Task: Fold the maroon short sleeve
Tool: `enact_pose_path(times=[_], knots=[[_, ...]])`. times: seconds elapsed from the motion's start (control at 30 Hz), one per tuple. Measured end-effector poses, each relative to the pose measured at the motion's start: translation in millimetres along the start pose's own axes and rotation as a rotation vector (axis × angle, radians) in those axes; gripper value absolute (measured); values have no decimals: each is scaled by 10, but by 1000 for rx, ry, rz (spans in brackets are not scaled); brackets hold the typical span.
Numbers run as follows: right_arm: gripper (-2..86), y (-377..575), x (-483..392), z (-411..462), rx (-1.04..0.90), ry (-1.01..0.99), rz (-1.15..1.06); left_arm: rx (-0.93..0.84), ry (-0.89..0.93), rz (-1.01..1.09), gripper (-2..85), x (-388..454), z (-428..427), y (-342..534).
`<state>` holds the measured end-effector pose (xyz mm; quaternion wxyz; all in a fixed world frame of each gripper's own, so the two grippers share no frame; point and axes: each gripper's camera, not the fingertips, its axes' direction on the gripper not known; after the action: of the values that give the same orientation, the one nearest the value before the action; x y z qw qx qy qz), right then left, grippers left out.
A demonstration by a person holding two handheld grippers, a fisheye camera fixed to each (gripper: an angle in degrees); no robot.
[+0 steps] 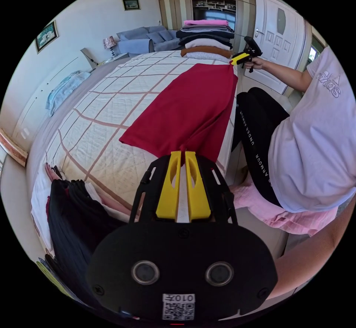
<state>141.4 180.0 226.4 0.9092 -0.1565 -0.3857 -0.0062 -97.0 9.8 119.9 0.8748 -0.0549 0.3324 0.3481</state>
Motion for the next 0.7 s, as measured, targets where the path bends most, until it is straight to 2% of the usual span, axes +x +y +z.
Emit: enact_pose_path(times=[0.23, 0.4, 0.53, 0.63, 0.7], knots=[[21, 137, -99, 190, -102, 13, 41, -18, -1, -40, 13, 194, 89, 50], [29, 278, -128, 177, -253, 6, 63, -70, 30, 7, 20, 571, -175, 45], [23, 197, -279, -251, -45, 141, 72, 127, -68, -9, 9, 763, -617, -165], [25, -163, -267, -329, 139, 331, 126, 80, -195, -115, 8, 434, -415, -580], [28, -430, -96, -181, 124, 393, 202, 27, -212, -203, 12, 93, -151, -793]])
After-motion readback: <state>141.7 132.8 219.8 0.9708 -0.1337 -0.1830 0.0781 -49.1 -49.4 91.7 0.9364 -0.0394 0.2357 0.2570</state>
